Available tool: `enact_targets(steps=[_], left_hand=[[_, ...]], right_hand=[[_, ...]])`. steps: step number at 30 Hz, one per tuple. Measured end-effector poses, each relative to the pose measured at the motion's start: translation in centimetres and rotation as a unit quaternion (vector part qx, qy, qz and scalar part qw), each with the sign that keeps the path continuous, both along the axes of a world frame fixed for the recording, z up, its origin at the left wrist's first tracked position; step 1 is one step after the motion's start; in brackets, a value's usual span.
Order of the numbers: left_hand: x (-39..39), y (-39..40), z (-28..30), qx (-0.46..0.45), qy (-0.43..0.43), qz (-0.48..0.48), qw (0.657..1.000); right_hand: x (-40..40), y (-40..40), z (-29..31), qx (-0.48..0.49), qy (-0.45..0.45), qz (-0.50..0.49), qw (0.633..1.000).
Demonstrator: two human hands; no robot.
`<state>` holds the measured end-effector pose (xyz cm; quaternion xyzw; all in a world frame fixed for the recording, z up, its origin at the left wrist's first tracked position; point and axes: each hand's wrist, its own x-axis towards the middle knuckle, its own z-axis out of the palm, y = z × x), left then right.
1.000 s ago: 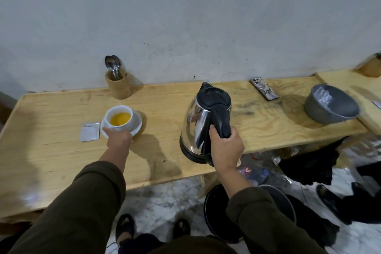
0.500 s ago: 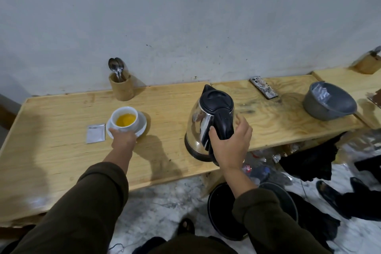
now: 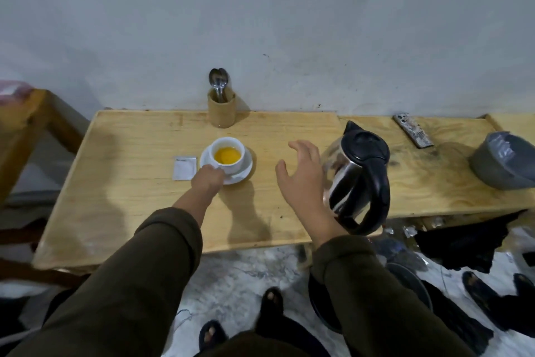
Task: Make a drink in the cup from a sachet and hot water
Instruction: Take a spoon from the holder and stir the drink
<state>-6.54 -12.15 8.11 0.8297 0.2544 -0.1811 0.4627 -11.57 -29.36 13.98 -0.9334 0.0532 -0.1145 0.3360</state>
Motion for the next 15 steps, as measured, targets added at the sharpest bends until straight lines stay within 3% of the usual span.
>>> enact_targets(steps=[10, 15], left_hand=[[2.1, 2.4, -1.2, 0.044, 0.016, -0.008, 0.999], [2.9, 3.2, -1.6, 0.046, 0.028, -0.019, 0.998]], right_hand=[[13.4, 5.9, -2.1, -0.001, 0.113, 0.110, 0.987], [21.0, 8.0, -2.7, 0.006, 0.142, 0.111, 0.984]])
